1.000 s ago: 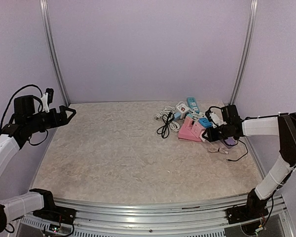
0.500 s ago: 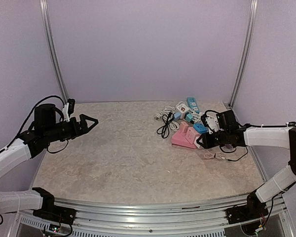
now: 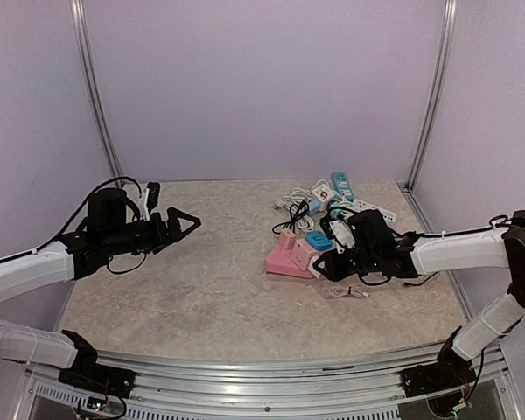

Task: Pull the plug off the socket

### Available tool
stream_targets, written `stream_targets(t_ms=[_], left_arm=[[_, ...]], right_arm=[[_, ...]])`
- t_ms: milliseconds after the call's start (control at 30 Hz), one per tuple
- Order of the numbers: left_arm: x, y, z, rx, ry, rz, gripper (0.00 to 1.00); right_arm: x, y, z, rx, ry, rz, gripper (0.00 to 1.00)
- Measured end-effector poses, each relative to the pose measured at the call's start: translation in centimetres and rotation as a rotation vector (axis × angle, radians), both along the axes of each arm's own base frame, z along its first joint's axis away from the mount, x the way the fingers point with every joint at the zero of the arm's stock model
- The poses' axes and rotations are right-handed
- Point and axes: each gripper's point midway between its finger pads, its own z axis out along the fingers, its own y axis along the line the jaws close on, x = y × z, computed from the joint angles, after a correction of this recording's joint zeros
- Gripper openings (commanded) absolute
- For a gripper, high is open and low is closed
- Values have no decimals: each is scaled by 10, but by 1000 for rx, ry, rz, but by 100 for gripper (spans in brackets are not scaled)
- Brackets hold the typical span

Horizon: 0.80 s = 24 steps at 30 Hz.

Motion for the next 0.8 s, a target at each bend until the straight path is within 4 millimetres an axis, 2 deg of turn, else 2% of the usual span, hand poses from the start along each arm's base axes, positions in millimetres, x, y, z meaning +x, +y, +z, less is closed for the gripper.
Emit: stream_targets(t_ms=[267,467,567,800], left_arm=[[5,-14,-23,-20,58,-8,98],[9,-19,-52,6,125,-19,87],[9,-23,-69,14,171,-41,82],[7,-33,-98,-17,262,-96,71]], right_arm=[[-30,55,-3,49,1,63,0],[-54,96,-6,86,12,125,0],[-60,108,-4,100,11,138,0],[-63,119,-5,117,18,146,0]])
